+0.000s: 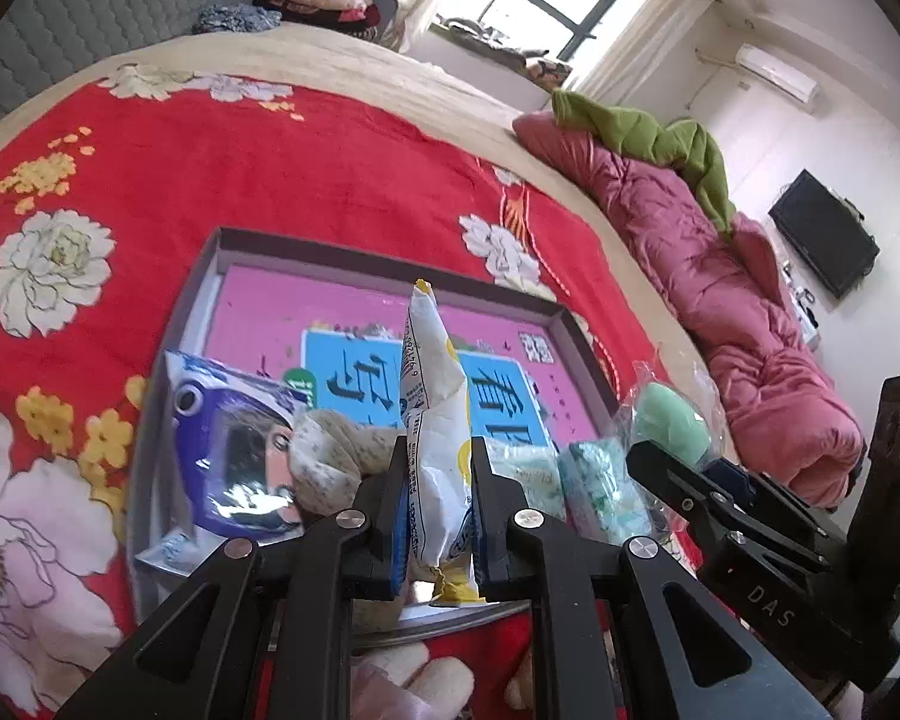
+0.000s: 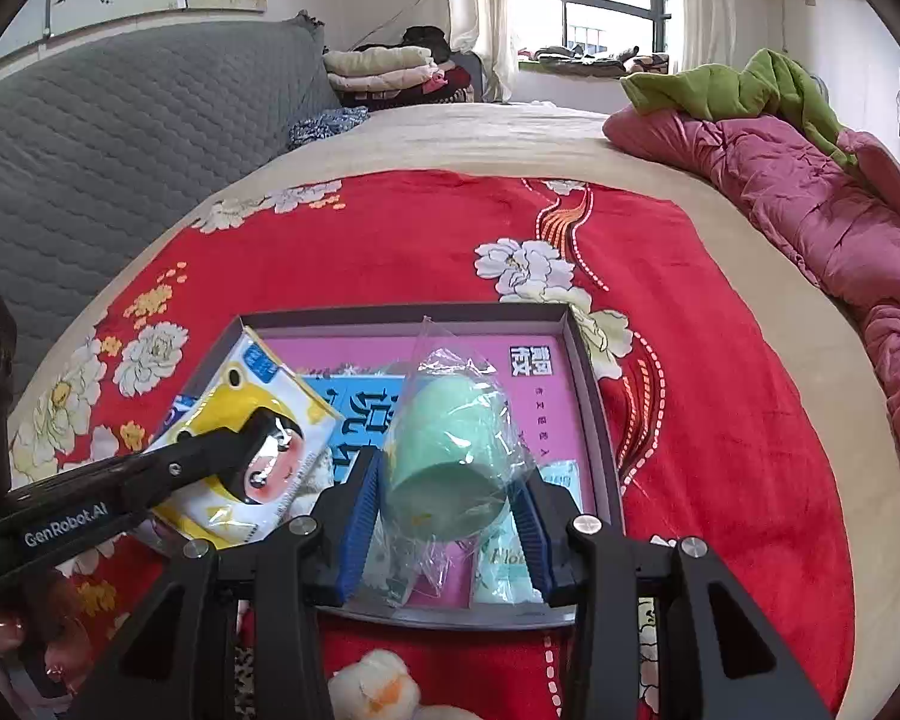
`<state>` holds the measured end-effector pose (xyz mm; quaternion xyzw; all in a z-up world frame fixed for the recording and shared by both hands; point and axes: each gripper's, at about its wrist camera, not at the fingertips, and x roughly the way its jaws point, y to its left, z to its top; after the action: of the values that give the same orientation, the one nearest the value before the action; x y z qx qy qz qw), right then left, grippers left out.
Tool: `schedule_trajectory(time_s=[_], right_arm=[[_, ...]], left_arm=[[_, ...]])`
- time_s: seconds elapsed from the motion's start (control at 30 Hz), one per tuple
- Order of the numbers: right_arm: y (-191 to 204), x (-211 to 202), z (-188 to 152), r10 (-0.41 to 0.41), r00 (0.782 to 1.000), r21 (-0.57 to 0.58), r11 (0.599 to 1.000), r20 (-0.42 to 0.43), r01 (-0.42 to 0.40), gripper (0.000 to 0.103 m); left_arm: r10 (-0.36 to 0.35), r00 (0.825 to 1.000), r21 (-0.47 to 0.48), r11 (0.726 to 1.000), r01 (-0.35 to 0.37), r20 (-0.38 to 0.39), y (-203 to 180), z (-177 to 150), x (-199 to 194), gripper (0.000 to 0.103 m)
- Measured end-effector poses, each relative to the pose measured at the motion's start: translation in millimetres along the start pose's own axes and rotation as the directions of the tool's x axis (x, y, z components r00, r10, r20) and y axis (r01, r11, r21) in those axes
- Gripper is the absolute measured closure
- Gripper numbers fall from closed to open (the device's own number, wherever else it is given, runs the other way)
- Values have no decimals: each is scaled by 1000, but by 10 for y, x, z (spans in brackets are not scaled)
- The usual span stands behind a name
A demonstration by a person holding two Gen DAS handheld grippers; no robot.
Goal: Organize soft objects
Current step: 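Lower the white snack bag with left gripper while right lowers green sponge into box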
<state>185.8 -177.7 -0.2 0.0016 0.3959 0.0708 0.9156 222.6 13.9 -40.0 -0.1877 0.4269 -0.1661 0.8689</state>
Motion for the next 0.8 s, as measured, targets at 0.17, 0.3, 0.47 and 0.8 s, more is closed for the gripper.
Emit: schedule_trajectory(time_s=[0.17, 0.3, 0.47, 0.8], right_arm=[[16, 28, -48, 11, 1000, -7, 1000, -12, -11, 61], [28, 53, -64, 22, 999, -6, 1000, -24, -22, 61], [44, 76, -89, 33, 999, -7, 999, -26, -33, 61], [101, 220, -180, 41, 997, -1, 999, -63, -41, 61]], left_arm=[[-10, 1000, -14, 1000, 10, -14, 6, -31, 59, 87], [-9, 999, -22, 1000, 9, -35, 23, -55, 118, 87], [-3, 999, -23, 1000, 2, -42, 60, -60, 140, 87], [16, 999, -22, 1000, -17, -52, 91, -81, 175, 87]])
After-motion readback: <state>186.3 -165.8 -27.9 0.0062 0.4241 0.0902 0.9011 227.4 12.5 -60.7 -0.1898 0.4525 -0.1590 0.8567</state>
